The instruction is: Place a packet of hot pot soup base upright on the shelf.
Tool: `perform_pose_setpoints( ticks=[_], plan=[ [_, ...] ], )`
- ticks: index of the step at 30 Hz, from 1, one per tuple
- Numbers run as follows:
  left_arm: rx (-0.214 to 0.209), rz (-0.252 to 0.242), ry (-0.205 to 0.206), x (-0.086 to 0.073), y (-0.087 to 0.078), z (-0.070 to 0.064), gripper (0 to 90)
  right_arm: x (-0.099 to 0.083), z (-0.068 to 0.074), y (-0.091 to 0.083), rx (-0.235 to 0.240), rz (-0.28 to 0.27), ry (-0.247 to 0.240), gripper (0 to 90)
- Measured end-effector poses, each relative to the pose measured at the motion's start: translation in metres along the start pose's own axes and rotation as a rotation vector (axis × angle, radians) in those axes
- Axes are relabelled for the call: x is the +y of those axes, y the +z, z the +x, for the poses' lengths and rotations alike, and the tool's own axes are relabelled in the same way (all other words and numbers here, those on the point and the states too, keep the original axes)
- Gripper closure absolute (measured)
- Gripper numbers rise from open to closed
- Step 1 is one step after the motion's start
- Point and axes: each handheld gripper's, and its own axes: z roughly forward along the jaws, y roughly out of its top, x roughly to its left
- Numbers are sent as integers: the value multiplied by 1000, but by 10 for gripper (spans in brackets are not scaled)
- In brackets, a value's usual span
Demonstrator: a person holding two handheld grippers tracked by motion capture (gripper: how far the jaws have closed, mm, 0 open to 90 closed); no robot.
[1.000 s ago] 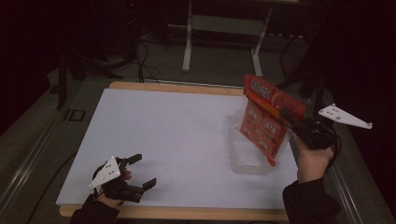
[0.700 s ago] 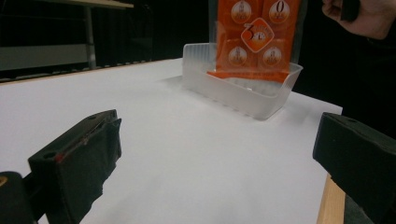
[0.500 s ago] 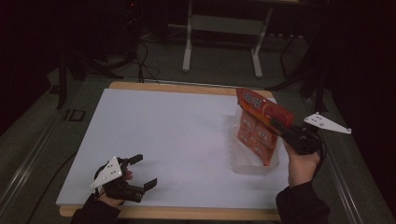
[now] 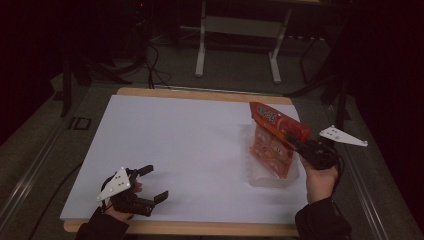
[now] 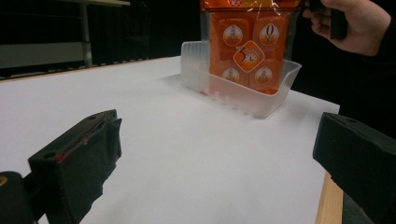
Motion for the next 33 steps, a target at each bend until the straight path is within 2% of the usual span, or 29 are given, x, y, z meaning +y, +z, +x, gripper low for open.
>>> perform_pose_setpoints(
  ticks=[6, 15, 20, 33],
  plan=[
    [-3, 2, -11, 0, 1, 1, 14, -6, -12, -5, -15, -13, 19, 900],
    [-18, 8, -32, 0, 1, 1, 14, -5, -20, -4, -43, -14, 27, 900],
    [-13, 3, -44, -1, 0, 3, 14, -5, -31, -4, -76, -15, 36, 900],
    [-15, 9, -50, -2, 1, 3, 14, -6, -48, -5, -115, -3, 64, 898]
  ],
)
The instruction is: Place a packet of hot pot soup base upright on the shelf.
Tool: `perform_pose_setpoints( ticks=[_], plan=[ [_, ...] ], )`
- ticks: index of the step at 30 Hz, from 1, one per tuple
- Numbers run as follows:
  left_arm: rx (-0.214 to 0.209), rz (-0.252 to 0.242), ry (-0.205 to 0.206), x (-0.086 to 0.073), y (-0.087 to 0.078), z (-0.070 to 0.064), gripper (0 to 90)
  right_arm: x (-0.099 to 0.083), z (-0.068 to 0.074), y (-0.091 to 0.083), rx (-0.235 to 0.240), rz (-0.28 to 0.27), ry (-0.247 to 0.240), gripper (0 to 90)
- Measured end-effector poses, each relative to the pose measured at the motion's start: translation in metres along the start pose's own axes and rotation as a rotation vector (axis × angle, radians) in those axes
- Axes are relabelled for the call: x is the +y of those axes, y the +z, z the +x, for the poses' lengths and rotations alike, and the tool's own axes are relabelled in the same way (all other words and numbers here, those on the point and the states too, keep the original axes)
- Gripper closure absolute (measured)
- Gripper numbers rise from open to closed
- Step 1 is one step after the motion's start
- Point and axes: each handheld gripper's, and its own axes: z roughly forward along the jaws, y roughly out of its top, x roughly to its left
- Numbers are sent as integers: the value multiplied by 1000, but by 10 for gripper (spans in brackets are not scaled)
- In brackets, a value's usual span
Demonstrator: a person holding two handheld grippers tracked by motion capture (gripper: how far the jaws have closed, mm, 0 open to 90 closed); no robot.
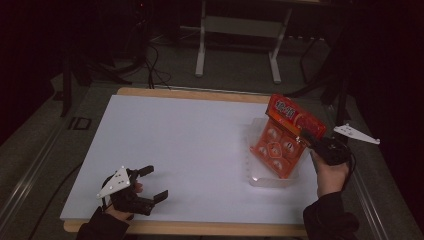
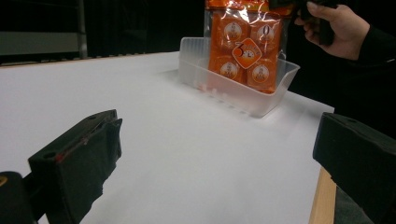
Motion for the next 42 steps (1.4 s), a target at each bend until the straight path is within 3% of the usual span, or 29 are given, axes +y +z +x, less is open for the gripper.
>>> perform_pose_setpoints(
  ticks=[8, 13, 18, 21, 24, 25, 29, 31, 33, 42],
  plan=[
    [0, -2, -7, 0, -1, 1, 14, -1, -6, -1, -7, 1, 18, 893],
    [1, -2, -5, 0, -1, 1, 14, 0, -1, -2, -23, 4, -16, 867],
    [-2, -5, -9, 0, -1, 1, 14, -1, 3, -4, -47, -5, -33, 600],
    [-3, -4, -10, 0, -1, 1, 14, -1, 2, -7, -59, -13, -32, 508],
    [-3, -3, -9, 0, -1, 0, 14, -2, 1, -10, -49, -23, -35, 453],
    [-4, -4, -10, 0, -1, 0, 14, -2, 1, -12, -44, -24, -35, 377],
    [-6, -5, -13, 0, -1, 0, 14, -3, 0, -16, -12, -45, -29, 240],
    [-6, -5, -13, 1, -1, 0, 14, -4, 0, -20, -13, -72, -16, 205],
    [-9, -5, -15, 1, -1, 0, 14, -6, 1, -23, -44, -92, -32, 177],
    [-13, 0, -14, 0, 0, 0, 14, -15, 4, -39, -58, -60, -46, 147]
  ],
)
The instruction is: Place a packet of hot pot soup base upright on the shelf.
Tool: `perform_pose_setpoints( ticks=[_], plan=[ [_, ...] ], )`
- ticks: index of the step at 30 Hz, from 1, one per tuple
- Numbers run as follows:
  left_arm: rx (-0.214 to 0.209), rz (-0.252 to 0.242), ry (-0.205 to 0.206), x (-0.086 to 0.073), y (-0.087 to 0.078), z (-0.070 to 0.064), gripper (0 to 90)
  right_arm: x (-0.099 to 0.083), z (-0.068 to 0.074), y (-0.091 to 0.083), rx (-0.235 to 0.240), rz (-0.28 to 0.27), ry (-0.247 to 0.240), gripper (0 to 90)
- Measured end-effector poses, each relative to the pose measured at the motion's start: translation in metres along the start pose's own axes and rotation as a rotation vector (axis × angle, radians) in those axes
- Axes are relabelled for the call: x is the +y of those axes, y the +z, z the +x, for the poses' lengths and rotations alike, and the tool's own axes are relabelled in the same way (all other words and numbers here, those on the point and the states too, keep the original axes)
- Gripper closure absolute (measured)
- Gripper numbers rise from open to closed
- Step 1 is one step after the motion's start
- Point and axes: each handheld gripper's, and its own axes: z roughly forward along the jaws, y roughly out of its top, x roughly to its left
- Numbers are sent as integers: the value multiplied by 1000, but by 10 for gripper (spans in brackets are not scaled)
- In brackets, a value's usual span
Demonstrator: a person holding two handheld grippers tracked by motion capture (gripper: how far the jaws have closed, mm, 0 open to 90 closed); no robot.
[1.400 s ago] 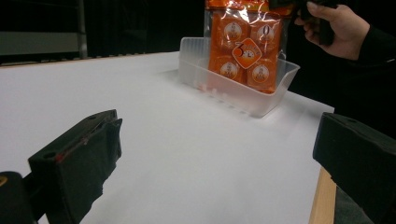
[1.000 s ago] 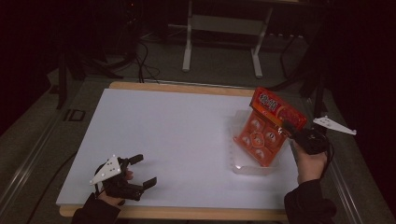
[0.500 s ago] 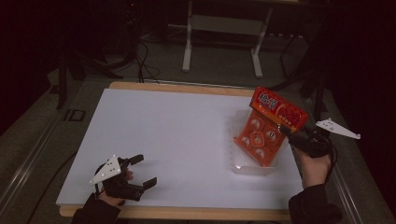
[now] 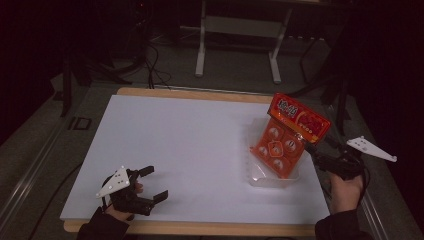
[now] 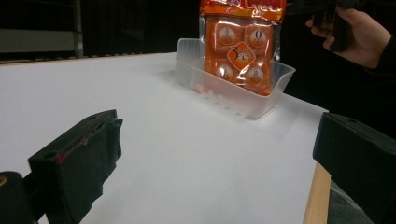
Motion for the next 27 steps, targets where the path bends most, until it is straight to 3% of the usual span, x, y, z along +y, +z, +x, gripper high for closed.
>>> perform_pose_setpoints(
  ticks=[12, 18, 20, 27],
  plan=[
    [2, 2, -7, -1, 0, 0, 14, -21, 27, -19, 32, 39, -19, 152],
    [1, 6, -2, -1, 0, 0, 14, -31, 48, -15, 99, 66, -33, 166],
    [0, 4, -4, -1, 0, 0, 14, -32, 55, -10, 155, 79, -39, 178],
    [-1, 4, -4, -1, -1, 0, 14, -33, 76, 2, 217, 93, -94, 160]
  ],
)
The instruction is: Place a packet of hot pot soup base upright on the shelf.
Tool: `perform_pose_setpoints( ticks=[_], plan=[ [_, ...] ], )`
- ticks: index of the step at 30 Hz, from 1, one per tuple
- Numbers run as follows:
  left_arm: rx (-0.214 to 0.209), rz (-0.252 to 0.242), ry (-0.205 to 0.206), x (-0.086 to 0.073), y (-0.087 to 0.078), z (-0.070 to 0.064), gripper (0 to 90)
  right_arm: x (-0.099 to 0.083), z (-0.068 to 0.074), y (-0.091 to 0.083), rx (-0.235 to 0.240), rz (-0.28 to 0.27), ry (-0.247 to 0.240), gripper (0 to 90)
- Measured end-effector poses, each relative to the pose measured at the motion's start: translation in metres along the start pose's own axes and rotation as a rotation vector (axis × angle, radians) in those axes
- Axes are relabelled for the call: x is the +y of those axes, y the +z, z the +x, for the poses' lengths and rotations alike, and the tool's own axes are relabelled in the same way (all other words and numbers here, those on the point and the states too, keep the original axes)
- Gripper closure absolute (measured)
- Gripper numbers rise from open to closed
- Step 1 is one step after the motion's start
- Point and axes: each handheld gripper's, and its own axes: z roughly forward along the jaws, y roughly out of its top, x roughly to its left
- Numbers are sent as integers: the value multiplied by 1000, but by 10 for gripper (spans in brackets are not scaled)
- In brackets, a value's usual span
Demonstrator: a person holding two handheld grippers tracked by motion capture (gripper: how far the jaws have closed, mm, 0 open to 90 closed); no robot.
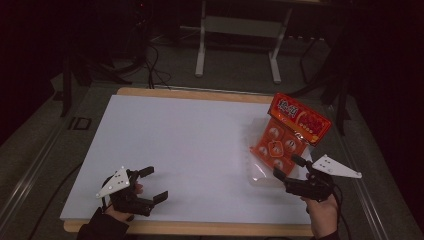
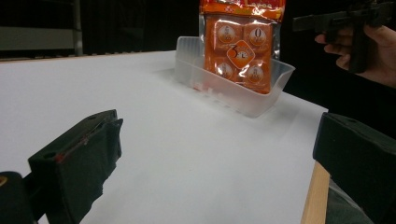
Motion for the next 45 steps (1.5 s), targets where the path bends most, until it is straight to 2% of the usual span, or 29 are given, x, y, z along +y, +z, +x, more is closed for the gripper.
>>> perform_pose_setpoints(
  ticks=[8, 15, 19, 29, 36, 45],
  plan=[
    [-4, 2, 2, -1, 1, -1, 14, 5, 16, 17, 64, 0, -51, 156],
    [-7, 1, 3, 0, 0, -1, 14, 7, 28, 29, 96, -4, -84, 148],
    [-10, 5, 8, 0, 0, -2, 14, 7, 35, 35, 127, 12, -104, 148],
    [-18, 6, 14, -1, 0, -2, 14, -3, 51, 49, 199, 34, -146, 147],
    [-20, 8, 20, -1, 0, -3, 14, -11, 60, 56, 234, 50, -150, 147],
    [-20, 7, 31, -1, 1, -4, 14, -20, 65, 59, 249, 75, -165, 146]
  ],
)
